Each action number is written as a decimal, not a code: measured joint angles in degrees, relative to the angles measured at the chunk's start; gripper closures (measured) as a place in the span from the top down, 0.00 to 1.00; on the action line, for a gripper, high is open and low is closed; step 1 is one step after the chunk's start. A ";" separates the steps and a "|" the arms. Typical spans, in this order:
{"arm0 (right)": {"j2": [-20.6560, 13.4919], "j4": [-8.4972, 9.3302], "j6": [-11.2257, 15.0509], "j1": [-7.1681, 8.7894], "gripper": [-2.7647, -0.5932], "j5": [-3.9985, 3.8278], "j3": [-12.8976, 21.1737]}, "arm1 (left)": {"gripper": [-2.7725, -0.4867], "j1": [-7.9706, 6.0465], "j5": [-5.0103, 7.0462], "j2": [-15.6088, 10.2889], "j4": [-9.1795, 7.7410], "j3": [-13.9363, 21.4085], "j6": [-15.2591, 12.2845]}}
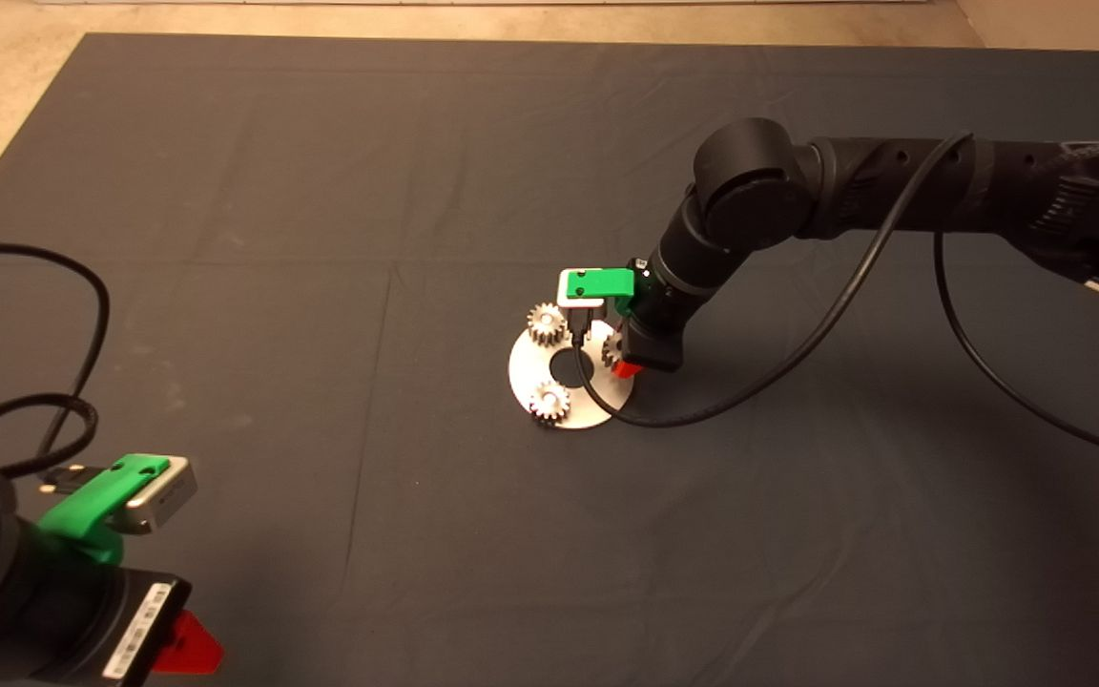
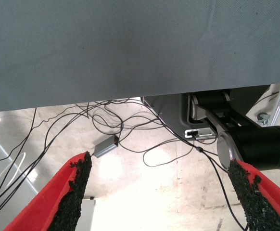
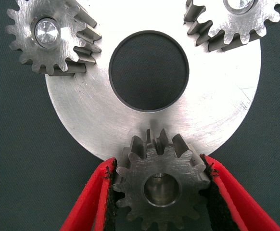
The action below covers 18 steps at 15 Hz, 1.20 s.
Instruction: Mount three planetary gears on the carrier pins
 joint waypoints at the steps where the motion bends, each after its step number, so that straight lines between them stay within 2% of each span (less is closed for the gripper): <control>1: 0.00 0.00 0.00 -0.01 0.22 0.00 -0.01 | 0.67 0.00 0.00 0.02 0.00 0.00 0.00; 6: -0.20 0.06 0.00 0.00 0.22 0.28 -0.30 | 0.67 -0.01 0.00 0.02 -0.02 0.00 0.00; 8: -0.44 0.17 0.00 -0.01 0.22 0.88 -0.53 | 0.67 -0.01 0.00 0.00 -0.02 0.00 0.00; 18: -0.46 0.35 0.22 0.05 0.22 1.21 -0.86 | 0.67 0.00 0.00 0.00 -0.02 0.00 0.00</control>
